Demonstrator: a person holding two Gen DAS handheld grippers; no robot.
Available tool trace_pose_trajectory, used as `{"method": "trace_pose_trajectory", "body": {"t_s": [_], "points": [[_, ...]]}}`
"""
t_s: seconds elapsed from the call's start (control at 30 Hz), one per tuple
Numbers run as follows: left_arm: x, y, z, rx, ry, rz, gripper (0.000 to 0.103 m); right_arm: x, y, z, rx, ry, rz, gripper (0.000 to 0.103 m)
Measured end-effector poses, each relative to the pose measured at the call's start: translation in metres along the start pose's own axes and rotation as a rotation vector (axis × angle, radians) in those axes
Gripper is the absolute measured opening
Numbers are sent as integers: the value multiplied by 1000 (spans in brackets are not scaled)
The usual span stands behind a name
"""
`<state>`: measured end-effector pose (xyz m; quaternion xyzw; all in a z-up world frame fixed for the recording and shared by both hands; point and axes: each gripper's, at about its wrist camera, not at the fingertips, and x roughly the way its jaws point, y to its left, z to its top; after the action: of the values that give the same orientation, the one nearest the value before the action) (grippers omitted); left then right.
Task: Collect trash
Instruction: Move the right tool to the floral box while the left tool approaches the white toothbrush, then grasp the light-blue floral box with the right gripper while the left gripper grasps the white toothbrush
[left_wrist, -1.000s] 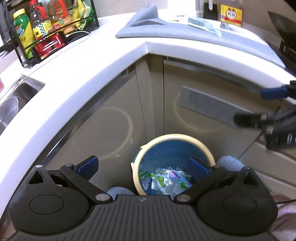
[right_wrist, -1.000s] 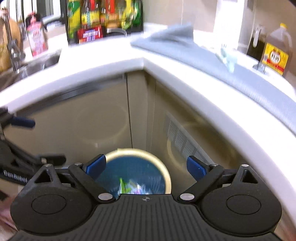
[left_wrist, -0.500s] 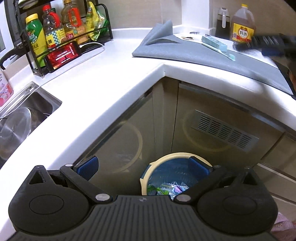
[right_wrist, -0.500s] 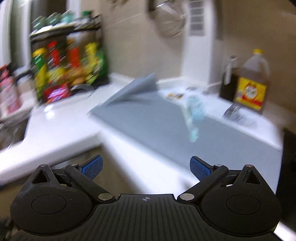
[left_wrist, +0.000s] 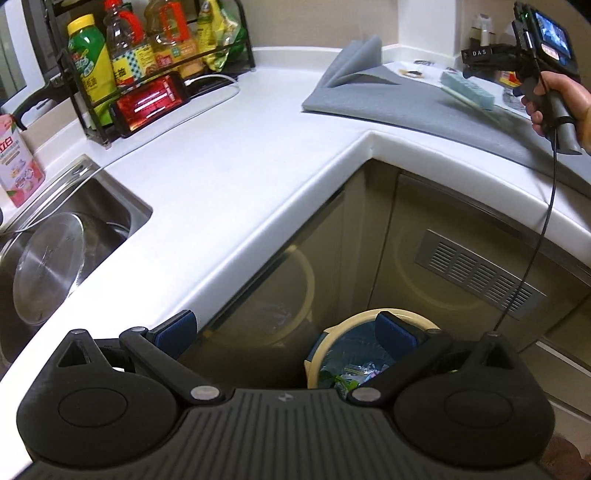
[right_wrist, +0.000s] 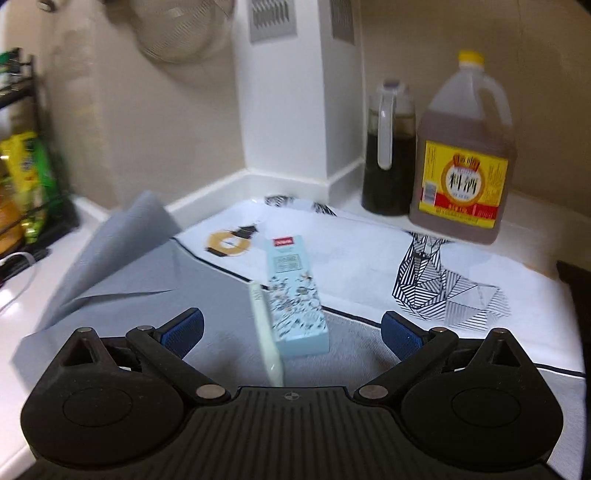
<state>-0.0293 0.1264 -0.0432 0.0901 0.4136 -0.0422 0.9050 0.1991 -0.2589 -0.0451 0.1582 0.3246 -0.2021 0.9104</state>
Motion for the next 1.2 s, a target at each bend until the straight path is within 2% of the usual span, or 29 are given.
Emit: {"method": "trace_pose_trajectory", "body": {"t_s": [0.1,0.2,0.23,0.3,0.33,0.37,0.43,0.53,0.67,0.8,0.9,1.0,1.03,1.1,1.2], "points": [[5,3,5,-10,14,14,103,26,-7,3,58,47,-7,102],[10,2,9,-10,26,22,103,44,-15,3,110,57,-30,101],[11,2,11,-9,30,22,103,47,-17,3,113,55,-29,98],[14,-2,13,-1,34,21,103,52,-20,2,102,56,-19,77],[15,-3,16,4,35,19,103,54,-22,2,90,57,-8,57],[16,-6,18,10,33,19,103,53,-23,2,74,52,-9,48],[16,-12,27,16,20,11,103,50,-28,2,49,47,-39,45],[16,-24,51,15,-19,-30,103,36,-49,0,44,60,-85,45],[18,-56,98,28,-98,-103,103,7,-86,-15,45,56,-136,45],[31,-110,163,85,-168,-182,103,-6,-102,-34,21,26,-174,44],[56,-152,215,103,-163,-251,103,-3,-100,-36,-7,2,-198,45],[87,-191,260,108,-129,-304,103,3,-101,-34,3,-1,-188,57],[97,-204,272,111,-121,-310,103,4,-103,-34,17,2,-172,64],[125,-227,294,132,-99,-314,103,5,-107,-33,42,7,-130,76],[163,-258,315,151,-57,-291,103,7,-107,-31,49,16,-136,90]]}}
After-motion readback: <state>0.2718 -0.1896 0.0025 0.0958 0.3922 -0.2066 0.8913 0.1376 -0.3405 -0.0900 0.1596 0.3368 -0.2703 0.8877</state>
